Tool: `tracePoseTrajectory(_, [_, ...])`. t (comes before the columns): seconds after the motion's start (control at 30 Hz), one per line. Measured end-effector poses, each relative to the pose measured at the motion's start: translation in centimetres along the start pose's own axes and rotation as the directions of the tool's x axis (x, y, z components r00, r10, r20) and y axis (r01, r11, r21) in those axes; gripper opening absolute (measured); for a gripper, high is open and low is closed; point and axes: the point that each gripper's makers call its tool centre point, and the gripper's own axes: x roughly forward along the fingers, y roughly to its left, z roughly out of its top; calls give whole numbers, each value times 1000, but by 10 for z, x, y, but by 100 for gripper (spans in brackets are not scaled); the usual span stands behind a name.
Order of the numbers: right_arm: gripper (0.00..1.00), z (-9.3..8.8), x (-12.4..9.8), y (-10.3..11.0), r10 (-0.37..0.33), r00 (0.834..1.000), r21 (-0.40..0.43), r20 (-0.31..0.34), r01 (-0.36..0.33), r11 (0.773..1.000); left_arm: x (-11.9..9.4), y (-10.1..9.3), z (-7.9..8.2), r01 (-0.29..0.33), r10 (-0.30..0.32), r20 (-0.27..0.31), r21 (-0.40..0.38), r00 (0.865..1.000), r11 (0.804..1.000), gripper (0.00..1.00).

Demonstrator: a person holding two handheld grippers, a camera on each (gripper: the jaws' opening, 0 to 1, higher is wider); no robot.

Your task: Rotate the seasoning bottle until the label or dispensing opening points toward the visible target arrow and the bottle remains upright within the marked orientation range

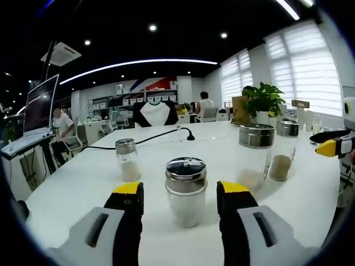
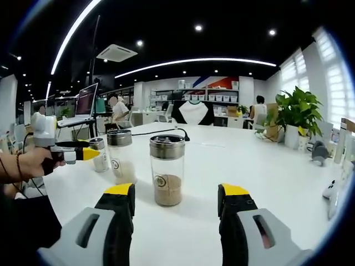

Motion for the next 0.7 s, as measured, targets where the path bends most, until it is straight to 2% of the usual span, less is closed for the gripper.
tracePoseTrajectory(0.2, [61, 0, 0, 0, -1, 1000, 2, -1, 1, 1000, 5, -2, -3, -6, 6, -12, -6, 1000, 1000, 55])
tracePoseTrajectory(0.33, [61, 0, 0, -1, -3, 1000, 10, 0, 3, 1000, 10, -7, -9, 10, -11, -21, -44, 1000, 999, 47])
tracePoseTrajectory(0.43, [61, 1, 0, -1, -2, 1000, 9, 4, 2, 1000, 12, -9, -9, 14, -15, -19, -32, 1000, 999, 40])
tracePoseTrajectory(0.5, [61, 1, 0, -1, -2, 1000, 7, 4, 2, 1000, 13, -10, -9, 18, -18, -20, -13, 1000, 1000, 40])
tracePoseTrajectory(0.57, [61, 0, 0, -1, -1, 1000, 9, 3, 1, 1000, 13, -6, -10, 1, -2, -27, -5, 1000, 1000, 35])
tracePoseTrajectory(0.63, [61, 0, 0, -1, -1, 1000, 10, 3, 1, 1000, 12, -6, -10, 16, -16, -29, -24, 999, 1000, 35])
tracePoseTrajectory(0.7, [61, -1, 0, -1, -2, 1000, 12, 2, 2, 1000, 12, -5, -9, 17, -17, -22, -5, 1000, 1000, 34])
